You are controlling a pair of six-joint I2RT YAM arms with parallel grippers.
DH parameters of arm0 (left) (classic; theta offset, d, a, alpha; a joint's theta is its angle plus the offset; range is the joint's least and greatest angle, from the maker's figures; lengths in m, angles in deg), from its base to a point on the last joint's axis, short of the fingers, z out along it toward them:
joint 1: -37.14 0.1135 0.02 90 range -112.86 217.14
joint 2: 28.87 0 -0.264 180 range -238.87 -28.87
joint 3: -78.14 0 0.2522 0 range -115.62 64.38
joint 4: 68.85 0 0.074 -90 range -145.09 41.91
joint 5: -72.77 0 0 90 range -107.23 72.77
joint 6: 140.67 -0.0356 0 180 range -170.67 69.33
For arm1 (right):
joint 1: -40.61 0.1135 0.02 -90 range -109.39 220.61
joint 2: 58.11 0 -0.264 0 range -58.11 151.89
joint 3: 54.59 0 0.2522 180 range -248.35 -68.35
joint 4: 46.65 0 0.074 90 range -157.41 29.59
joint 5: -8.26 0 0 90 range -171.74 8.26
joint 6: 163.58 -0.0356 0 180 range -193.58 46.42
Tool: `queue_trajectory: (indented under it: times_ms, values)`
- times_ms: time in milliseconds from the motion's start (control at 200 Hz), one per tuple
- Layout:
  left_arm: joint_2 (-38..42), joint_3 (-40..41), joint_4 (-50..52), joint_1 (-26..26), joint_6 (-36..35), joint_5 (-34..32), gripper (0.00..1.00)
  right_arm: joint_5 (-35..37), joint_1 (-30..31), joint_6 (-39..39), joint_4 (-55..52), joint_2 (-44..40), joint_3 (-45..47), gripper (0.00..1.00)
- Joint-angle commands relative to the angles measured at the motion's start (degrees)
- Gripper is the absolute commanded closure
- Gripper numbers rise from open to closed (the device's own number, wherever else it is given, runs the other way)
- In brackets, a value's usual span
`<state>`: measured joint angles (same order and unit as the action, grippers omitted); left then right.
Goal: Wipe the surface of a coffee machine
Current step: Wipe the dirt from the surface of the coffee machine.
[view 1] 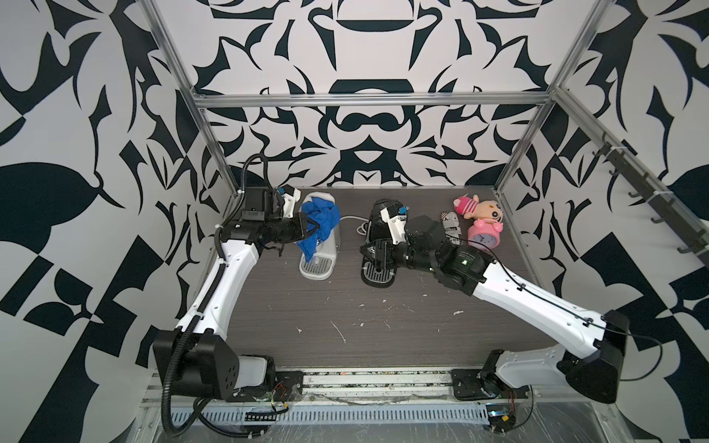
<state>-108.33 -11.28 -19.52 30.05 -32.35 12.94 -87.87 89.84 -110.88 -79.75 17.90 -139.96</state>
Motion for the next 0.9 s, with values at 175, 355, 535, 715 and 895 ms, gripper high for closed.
queue_trajectory:
  times_ms: [175,355,535,715,895]
  values:
    - [-18.84,-20.88,4.10,0.59,-0.01,-8.54,1.00,0.67,0.29,-0.32,2.02,-2.15,-0.19,0.46]
    - [-22.29,-23.97,7.38,0.59,-0.22,-7.07,1.00,1.91,0.29,0.03,-0.01,-4.30,-0.21,0.46]
    - [-10.01,-8.92,4.56,0.59,-0.70,-7.06,1.00,3.01,0.27,1.26,-1.49,-5.00,-0.80,0.46]
    - [5.32,5.89,3.75,0.35,-2.05,-3.88,1.00,2.11,0.27,1.79,-1.06,-3.55,-1.80,0.46]
    - [18.31,16.63,3.78,0.06,-2.51,-2.66,1.00,0.03,0.34,1.07,0.08,-1.63,-2.31,0.46]
